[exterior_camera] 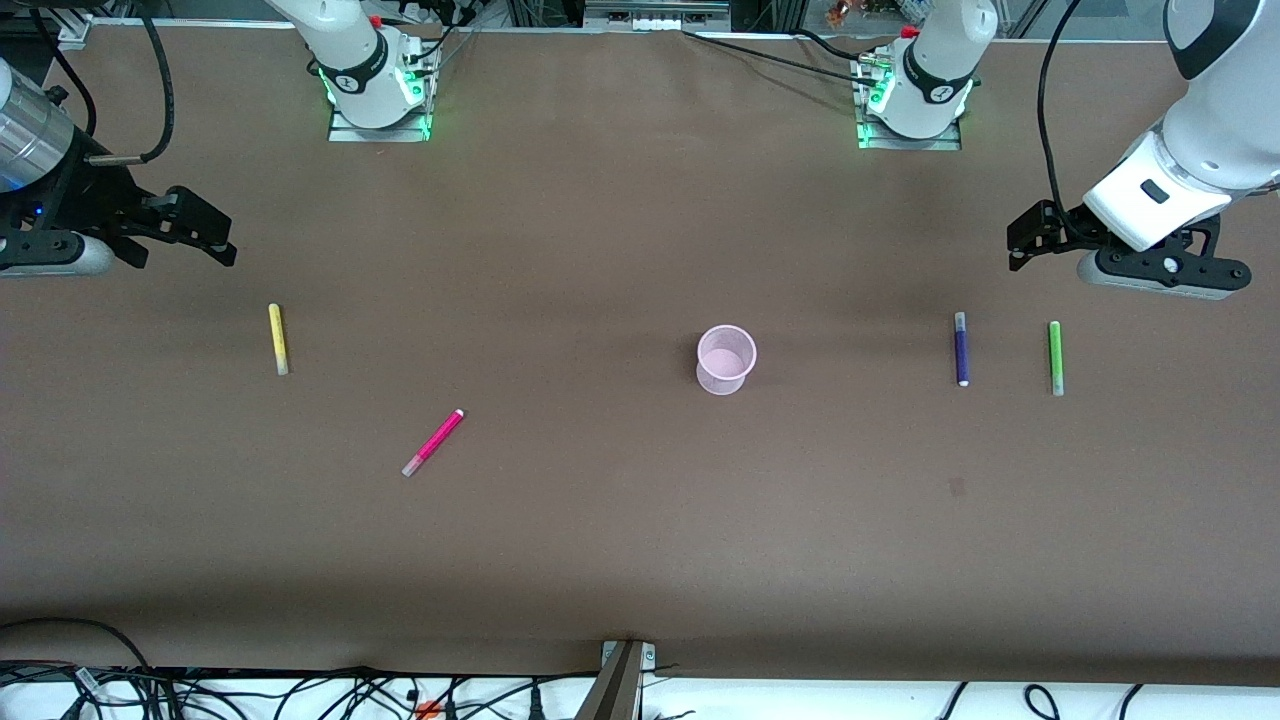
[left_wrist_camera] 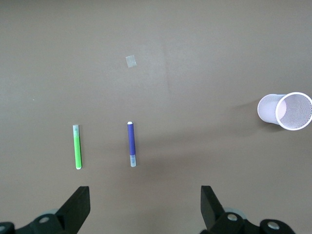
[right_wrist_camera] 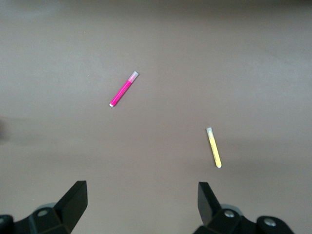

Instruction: Organize pens into pink holder with both arms

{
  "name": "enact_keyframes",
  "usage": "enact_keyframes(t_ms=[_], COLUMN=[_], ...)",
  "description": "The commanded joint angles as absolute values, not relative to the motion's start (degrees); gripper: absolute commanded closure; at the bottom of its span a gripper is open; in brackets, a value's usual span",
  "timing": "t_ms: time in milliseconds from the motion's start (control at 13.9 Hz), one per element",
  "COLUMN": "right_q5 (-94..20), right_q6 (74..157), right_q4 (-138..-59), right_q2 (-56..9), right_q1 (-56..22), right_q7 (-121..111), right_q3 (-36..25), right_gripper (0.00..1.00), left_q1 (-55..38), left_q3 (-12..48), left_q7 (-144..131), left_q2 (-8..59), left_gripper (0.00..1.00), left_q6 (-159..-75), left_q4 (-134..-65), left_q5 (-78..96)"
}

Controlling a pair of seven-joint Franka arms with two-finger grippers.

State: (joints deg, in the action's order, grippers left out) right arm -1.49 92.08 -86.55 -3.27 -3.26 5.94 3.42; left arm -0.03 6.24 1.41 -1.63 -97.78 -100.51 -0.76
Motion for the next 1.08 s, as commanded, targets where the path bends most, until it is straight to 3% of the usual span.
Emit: enact_keyframes(t_ms=[0, 647, 1006], right_q5=[-1.0, -1.2, -0.6], right_q6=[92.1, 91.8, 91.5], right_q4=[-87.4, -86.5, -86.5], right_q2=[-1.9, -2.7, -2.7], right_q1=[-3.4, -2.7, -3.5], right_q7=[5.5, 5.1, 5.7], right_q3=[3.4, 2.8, 2.2], right_gripper=[0.00, 0.00, 0.00], left_q1=[0.4, 0.4, 0.6], left_q3=[6.4, 6.3, 6.1], left_q7=[1.5, 1.4, 1.7], left_q2=[-0.7, -0.4, 4.9], left_gripper=[0.00, 0.00, 0.00], left_q6=[-96.5, -96.6, -95.7], left_q4=[-98.7, -98.7, -98.8], left_q5=[-0.5, -0.6, -4.5])
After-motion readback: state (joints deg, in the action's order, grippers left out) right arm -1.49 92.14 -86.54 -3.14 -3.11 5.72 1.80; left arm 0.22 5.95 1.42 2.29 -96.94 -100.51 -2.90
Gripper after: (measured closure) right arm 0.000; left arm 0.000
